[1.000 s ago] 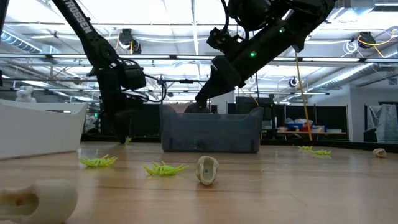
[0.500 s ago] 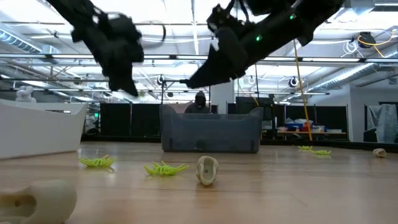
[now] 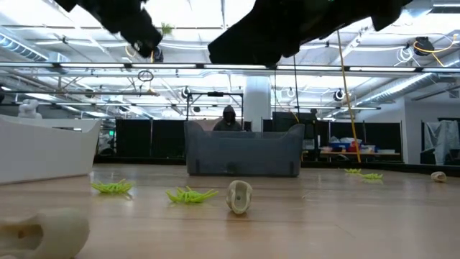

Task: Sort Halloween decoration
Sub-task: Put the green spider toy into the orange bin

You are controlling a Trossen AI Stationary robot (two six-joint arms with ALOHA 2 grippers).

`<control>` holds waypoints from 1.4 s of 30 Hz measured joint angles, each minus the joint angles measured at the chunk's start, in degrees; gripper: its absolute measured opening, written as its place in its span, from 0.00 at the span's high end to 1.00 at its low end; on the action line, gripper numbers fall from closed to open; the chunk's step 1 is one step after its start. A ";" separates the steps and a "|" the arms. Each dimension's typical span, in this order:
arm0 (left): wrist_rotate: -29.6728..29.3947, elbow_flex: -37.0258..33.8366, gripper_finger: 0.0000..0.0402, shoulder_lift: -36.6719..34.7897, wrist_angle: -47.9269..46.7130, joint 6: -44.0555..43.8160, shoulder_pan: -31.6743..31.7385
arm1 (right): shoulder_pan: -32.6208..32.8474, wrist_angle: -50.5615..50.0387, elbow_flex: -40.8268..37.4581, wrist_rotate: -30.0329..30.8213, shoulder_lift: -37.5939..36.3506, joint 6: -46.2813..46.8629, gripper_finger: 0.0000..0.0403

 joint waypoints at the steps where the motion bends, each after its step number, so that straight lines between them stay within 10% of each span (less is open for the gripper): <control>1: 0.00 0.00 1.00 0.00 1.18 -0.02 -1.28 | 0.49 -0.02 0.00 0.00 0.01 -0.91 0.61; 17: -15.71 0.00 1.00 0.70 12.30 -0.28 -14.44 | 1.16 1.79 0.00 0.24 0.02 -2.35 0.61; 42: -20.57 0.00 1.00 0.72 12.02 43.37 -16.32 | 1.16 1.68 0.00 0.07 0.02 -6.73 0.61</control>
